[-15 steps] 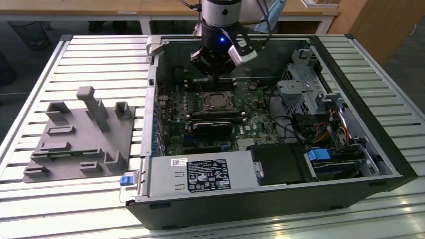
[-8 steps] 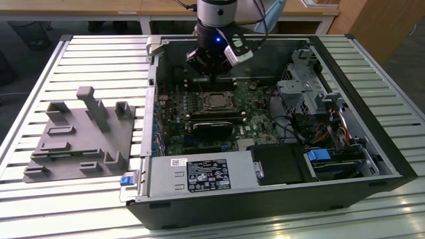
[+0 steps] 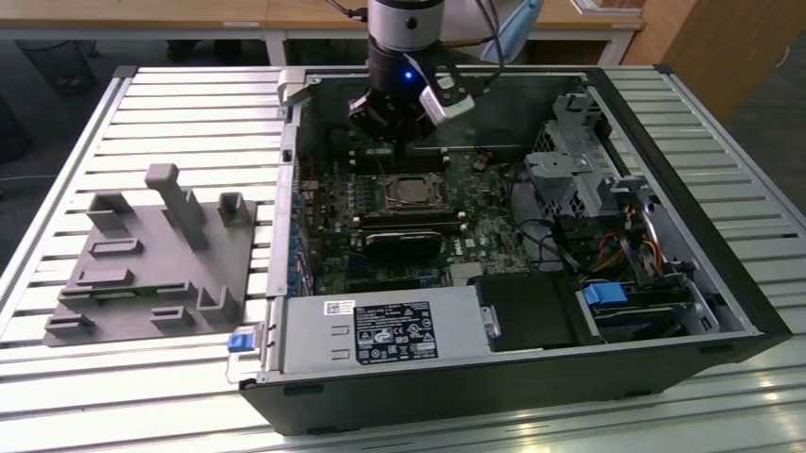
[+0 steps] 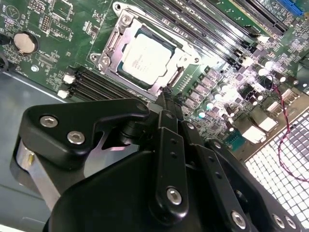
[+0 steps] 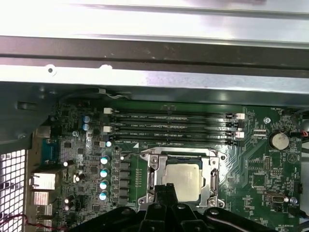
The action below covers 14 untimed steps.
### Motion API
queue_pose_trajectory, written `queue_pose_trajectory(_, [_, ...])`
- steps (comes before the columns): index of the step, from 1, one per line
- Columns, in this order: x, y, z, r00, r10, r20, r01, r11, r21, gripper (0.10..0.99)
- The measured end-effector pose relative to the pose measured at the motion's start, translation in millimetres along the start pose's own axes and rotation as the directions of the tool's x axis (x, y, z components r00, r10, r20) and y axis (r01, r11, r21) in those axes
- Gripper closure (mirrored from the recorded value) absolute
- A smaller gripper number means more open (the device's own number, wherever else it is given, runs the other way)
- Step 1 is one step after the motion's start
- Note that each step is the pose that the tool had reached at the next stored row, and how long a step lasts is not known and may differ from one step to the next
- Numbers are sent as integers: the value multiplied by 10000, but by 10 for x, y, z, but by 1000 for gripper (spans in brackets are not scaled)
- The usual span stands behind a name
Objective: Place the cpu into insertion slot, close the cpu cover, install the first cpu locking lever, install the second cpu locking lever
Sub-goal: 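Install the first cpu locking lever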
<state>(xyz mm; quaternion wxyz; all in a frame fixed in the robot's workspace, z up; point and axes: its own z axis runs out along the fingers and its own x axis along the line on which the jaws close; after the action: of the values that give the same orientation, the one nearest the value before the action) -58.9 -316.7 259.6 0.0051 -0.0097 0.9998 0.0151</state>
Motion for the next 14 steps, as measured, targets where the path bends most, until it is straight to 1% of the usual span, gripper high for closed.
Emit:
queue_pose_trajectory(3, [22, 0, 0, 10000, 1, 0, -1, 10000, -1, 980])
queue_pose_trajectory(9, [124, 2, -1, 10000, -1, 1, 1, 10000, 0, 980])
queue_pose_trajectory(14, [177, 3, -2, 10000, 0, 2, 0, 10000, 0, 980])
